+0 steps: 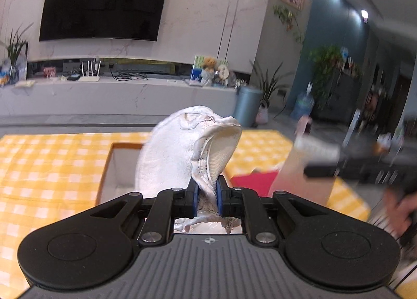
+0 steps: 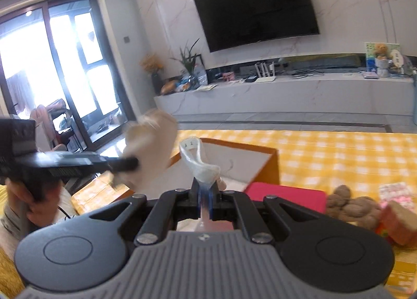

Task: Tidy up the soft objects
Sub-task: 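Carry the white cloth and white strap over the cardboard box with both tools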

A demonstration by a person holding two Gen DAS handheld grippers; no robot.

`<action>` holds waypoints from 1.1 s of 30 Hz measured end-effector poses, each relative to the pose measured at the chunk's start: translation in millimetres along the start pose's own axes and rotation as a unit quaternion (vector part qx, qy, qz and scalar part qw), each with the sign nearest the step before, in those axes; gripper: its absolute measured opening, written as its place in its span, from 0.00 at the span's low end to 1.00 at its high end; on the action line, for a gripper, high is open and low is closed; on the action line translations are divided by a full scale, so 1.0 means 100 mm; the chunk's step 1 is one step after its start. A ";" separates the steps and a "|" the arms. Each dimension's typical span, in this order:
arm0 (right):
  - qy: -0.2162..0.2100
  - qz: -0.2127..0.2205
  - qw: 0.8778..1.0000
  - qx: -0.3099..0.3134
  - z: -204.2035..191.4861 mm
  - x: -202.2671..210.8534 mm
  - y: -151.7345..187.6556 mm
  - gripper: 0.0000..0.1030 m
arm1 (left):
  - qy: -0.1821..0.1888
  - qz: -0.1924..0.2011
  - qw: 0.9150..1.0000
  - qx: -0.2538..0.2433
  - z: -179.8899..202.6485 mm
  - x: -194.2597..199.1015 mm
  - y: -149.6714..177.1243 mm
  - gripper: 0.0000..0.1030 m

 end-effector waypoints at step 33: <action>-0.022 0.003 0.999 -0.039 -0.63 -0.55 -0.06 0.03 | -0.111 -0.109 0.976 -0.154 -0.27 0.21 0.66 0.79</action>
Point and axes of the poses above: each gripper's, at about its wrist camera, not at the fingertips, and x roughly against the way its jaws point, z to its right, y to its underside, the point moved 8 cm from there along -x, roughly the way its jaws point, and after that the axes turned 4 degrees about z, right-handed, at the moved point
